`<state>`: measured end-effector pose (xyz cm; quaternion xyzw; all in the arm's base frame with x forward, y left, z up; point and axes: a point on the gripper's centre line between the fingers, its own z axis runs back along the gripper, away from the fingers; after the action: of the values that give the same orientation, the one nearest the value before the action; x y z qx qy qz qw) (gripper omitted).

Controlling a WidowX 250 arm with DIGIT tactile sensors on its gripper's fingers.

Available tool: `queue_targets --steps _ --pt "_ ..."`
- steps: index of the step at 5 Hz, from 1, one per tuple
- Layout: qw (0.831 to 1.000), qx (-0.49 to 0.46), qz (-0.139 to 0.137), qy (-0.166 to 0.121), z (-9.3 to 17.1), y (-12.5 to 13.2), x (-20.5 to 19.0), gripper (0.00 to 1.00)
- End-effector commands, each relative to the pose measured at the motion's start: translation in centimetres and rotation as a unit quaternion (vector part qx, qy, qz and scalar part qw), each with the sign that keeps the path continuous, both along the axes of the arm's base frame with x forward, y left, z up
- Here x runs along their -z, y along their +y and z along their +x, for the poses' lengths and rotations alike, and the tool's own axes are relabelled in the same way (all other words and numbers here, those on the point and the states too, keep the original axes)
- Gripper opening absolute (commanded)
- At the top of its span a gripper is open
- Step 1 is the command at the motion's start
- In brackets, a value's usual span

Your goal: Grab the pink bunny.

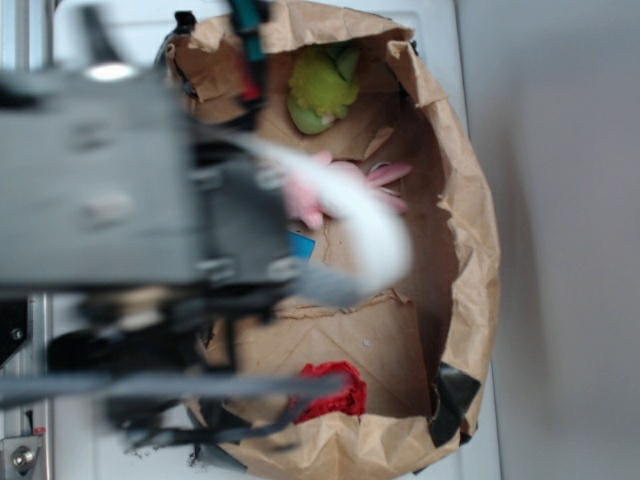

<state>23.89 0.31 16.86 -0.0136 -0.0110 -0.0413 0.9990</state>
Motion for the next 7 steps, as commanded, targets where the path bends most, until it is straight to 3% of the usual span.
queue_targets --steps 1,2,5,7 --pt "0.999 -0.016 -0.016 -0.027 7.4 3.6 0.5 1.0" --pt "0.996 -0.072 -0.053 -0.025 9.9 6.6 -1.3 1.0" --pt "0.996 -0.072 -0.053 -0.025 9.9 6.6 -1.3 1.0" --pt "0.998 0.009 -0.043 -0.047 3.8 5.1 2.4 1.0"
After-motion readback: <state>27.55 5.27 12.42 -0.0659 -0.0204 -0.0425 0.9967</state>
